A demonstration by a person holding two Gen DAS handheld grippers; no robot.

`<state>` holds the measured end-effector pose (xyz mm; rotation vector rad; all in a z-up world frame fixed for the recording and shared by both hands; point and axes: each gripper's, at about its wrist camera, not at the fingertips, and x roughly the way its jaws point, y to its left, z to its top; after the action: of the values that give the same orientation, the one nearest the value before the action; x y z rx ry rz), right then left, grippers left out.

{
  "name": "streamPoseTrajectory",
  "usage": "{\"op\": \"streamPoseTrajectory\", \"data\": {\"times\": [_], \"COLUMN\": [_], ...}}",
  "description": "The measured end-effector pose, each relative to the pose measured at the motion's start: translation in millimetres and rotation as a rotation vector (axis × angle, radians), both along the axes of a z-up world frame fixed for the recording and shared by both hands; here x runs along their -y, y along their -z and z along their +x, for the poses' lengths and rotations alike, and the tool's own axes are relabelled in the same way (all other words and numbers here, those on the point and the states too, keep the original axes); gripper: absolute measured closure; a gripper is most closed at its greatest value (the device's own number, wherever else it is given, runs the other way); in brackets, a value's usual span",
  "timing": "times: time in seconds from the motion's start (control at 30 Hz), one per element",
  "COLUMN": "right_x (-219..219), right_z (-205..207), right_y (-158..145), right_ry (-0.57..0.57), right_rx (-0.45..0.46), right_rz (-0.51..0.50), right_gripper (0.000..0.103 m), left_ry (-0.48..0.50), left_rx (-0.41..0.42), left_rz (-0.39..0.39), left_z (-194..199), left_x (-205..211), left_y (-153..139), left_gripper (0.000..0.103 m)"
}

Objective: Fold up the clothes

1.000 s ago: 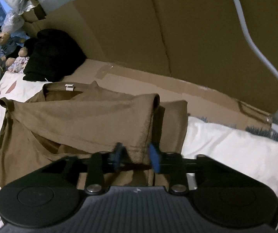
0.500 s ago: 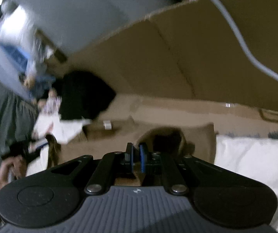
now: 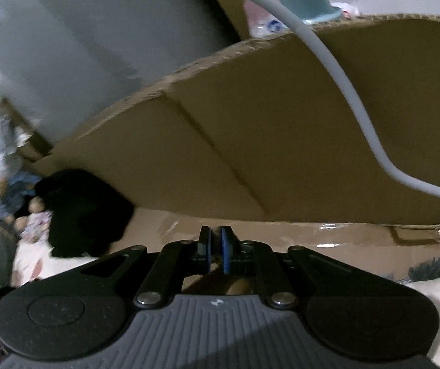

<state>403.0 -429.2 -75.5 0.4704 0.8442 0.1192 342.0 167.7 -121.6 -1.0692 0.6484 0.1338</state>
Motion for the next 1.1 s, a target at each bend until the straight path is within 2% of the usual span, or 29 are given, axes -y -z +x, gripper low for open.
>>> {"op": "streamPoseTrajectory", "data": {"times": [0.03, 0.07, 0.1, 0.13, 0.2, 0.3, 0.4, 0.43, 0.47, 0.57, 0.63, 0.8, 0.9, 0.97, 1.1], "right_x": [0, 0, -1, -1, 0, -7, -18, -23, -28, -40, -48, -64, -66, -67, -65], "right_z": [0, 1, -1, -2, -7, -13, -15, -13, -12, -5, 2, 6, 7, 6, 7], "right_y": [1, 2, 2, 2, 0, -1, -2, -2, -1, 1, 5, 14, 17, 20, 22], "right_ry": [0.011, 0.020, 0.017, 0.013, -0.004, -0.057, -0.119, -0.139, -0.159, -0.205, -0.246, -0.293, -0.299, -0.304, -0.298], "right_rx": [-0.002, -0.002, 0.005, 0.012, 0.026, 0.026, 0.025, 0.021, 0.018, 0.011, 0.004, -0.007, -0.015, -0.018, -0.023], "right_rz": [-0.009, -0.019, -0.029, -0.039, -0.057, -0.097, -0.169, -0.200, -0.232, -0.292, -0.316, -0.382, -0.396, -0.408, -0.423], "right_gripper": [0.086, 0.082, 0.071, 0.066, 0.065, 0.065, 0.065, 0.065, 0.065, 0.065, 0.065, 0.065, 0.065, 0.065, 0.065], "left_ry": [0.017, 0.035, 0.049, 0.073, 0.102, 0.152, 0.231, 0.274, 0.298, 0.380, 0.446, 0.513, 0.555, 0.602, 0.674], "left_rx": [-0.003, -0.004, -0.004, -0.005, -0.008, -0.013, -0.032, -0.038, -0.039, -0.033, -0.032, -0.043, -0.035, -0.025, -0.014], "left_rz": [0.015, 0.031, 0.046, 0.078, 0.134, 0.227, 0.364, 0.432, 0.462, 0.534, 0.617, 0.713, 0.802, 0.884, 0.989], "left_z": [1, 1, 2, 2, 3, 4, 10, 13, 14, 19, 21, 20, 16, 13, 9], "left_x": [3, 6, 8, 11, 16, 24, 37, 43, 46, 55, 61, 62, 62, 65, 72], "left_y": [-1, -3, -4, -7, -12, -22, -34, -38, -40, -43, -44, -39, -37, -37, -34], "left_gripper": [0.071, 0.068, 0.065, 0.062, 0.054, 0.048, 0.041, 0.039, 0.038, 0.038, 0.039, 0.039, 0.040, 0.043, 0.052]}}
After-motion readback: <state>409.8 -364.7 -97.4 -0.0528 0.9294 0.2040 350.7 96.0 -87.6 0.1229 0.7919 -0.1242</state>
